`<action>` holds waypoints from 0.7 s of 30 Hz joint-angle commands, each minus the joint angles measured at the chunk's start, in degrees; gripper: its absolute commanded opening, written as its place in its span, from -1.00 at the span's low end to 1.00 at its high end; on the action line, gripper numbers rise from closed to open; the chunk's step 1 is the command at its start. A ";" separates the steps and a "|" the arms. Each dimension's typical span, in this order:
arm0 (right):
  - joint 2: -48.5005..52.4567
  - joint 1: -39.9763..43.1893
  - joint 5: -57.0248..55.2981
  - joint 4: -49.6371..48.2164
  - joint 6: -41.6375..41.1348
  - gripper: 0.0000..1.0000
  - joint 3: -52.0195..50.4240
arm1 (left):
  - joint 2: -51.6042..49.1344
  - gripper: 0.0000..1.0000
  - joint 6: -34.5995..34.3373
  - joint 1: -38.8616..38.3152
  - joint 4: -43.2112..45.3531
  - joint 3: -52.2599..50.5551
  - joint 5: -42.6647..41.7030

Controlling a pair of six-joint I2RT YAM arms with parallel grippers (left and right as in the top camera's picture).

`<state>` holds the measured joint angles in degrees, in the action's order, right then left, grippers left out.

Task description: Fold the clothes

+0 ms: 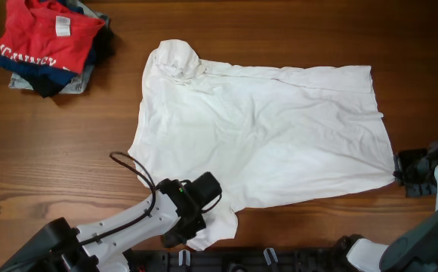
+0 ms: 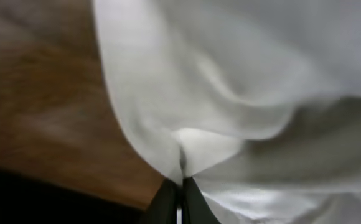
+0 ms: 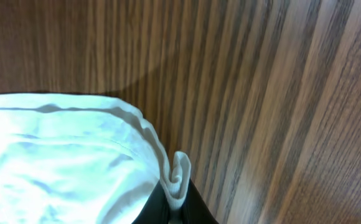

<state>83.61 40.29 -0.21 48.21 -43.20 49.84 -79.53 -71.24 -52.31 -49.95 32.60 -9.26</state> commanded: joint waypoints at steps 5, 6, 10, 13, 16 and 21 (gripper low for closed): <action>-5.29 0.28 0.24 4.87 -1.31 -0.92 4.70 | 9.60 -0.92 0.09 0.63 -8.52 6.71 2.25; -6.01 0.28 0.22 5.38 -1.95 -0.92 4.70 | 11.21 -0.92 0.07 0.63 -9.33 7.15 2.25; -8.81 0.28 0.24 5.70 -2.75 -0.92 4.70 | 19.45 -0.92 0.09 0.63 -14.91 9.81 8.02; -9.09 0.28 1.81 4.90 -3.50 -0.92 4.70 | 22.53 -0.92 0.07 0.85 -13.81 9.94 14.69; -9.09 0.28 3.23 3.19 -5.38 -0.92 4.70 | 22.45 -0.92 0.13 1.95 -11.17 9.94 23.41; -8.76 0.28 2.56 0.87 -7.41 -0.91 4.68 | 22.47 -0.92 0.55 7.28 -4.55 9.94 33.38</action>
<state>75.61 40.29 2.55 49.89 -48.23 53.30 -57.19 -71.18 -48.36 -57.52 41.50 14.33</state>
